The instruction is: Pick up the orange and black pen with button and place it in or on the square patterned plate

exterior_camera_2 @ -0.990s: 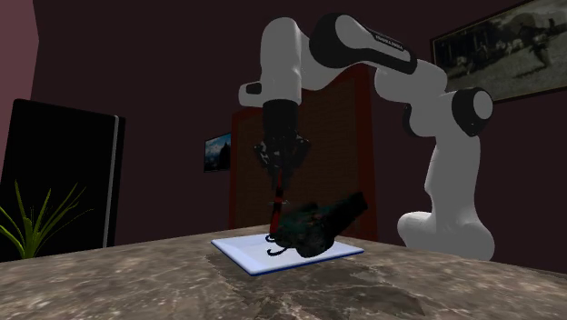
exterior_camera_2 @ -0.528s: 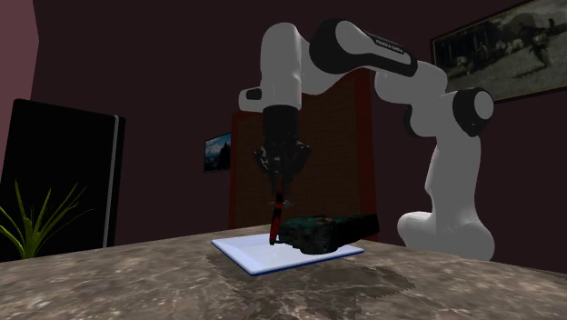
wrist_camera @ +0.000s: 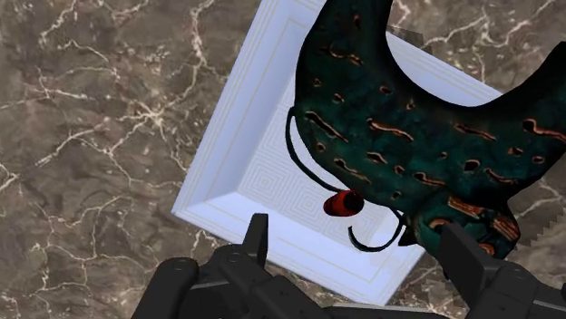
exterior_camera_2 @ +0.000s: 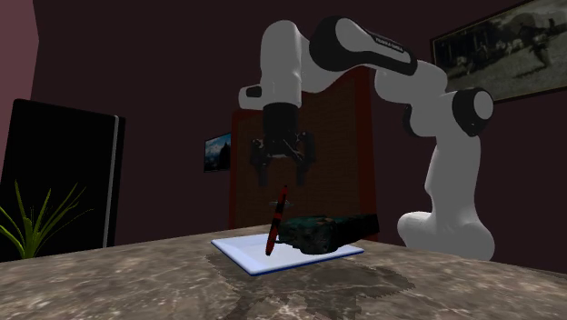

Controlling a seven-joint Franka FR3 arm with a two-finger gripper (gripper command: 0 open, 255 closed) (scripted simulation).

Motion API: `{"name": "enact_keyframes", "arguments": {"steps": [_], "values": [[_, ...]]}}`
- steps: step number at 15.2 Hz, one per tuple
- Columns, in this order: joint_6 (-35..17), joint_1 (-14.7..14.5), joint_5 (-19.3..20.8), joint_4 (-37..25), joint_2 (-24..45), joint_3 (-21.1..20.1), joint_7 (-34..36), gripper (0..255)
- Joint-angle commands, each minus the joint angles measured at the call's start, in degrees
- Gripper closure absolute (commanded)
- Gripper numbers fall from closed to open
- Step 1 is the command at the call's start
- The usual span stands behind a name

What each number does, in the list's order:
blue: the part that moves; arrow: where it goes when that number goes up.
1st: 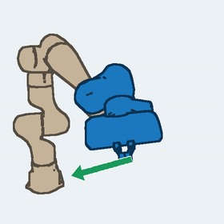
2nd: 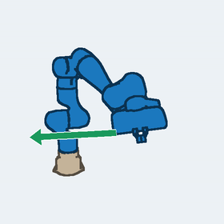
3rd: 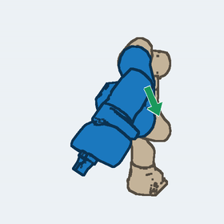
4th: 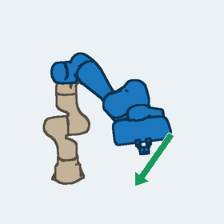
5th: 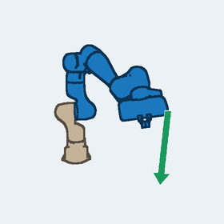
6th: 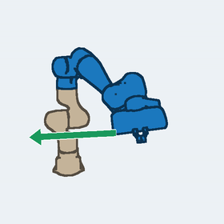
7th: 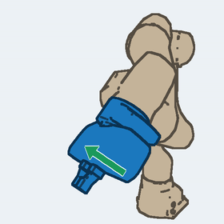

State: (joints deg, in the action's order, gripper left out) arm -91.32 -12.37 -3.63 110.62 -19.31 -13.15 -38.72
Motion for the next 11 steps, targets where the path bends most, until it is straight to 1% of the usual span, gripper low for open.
{"name": "enact_keyframes", "arguments": {"steps": [1,3,11], "values": [[3.1,0.07,0.18,-3.9,0.82,-0.01,0.18,0],[6.61,0.16,0.41,-8.55,1.98,-0.04,0.4,0],[6.6,0.16,0.41,-8.53,1.97,-0.04,0.39,0]]}}
